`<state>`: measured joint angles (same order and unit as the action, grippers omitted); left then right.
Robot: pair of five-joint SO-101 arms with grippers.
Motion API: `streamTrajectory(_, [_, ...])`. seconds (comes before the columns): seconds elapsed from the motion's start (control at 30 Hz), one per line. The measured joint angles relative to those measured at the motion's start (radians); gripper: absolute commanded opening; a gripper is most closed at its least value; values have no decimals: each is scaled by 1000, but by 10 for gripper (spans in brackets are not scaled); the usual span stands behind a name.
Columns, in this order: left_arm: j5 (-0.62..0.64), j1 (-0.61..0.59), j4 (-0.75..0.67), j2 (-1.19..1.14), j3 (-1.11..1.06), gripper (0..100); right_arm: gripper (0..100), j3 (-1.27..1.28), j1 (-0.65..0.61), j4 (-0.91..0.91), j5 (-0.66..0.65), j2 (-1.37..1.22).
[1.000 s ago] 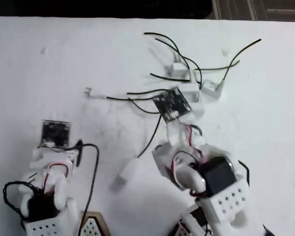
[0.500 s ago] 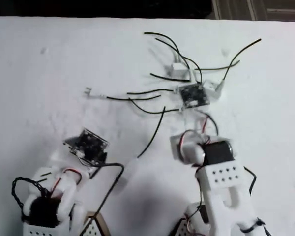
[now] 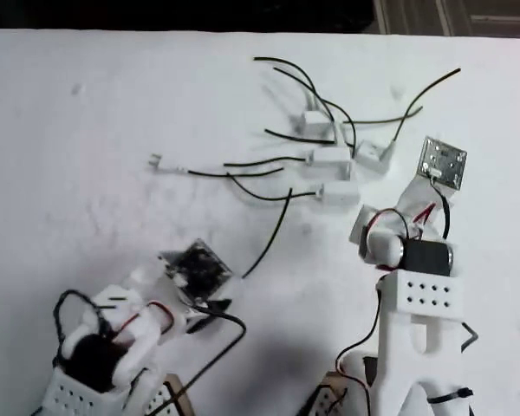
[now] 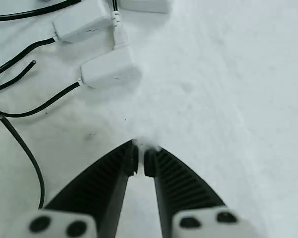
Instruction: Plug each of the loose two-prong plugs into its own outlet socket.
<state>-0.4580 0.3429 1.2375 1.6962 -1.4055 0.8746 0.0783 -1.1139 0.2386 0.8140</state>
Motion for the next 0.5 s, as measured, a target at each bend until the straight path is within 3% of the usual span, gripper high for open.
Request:
streamTrajectory(0.17, [-3,41,0,-167,31,332,20,0,-3,0,8,0])
streamTrajectory(0.33, [-92,41,0,-324,31,332,20,11,-3,0,8,0])
streamTrajectory(0.5, [-114,-103,-75,-428,21,332,20,11,-3,0,8,0])
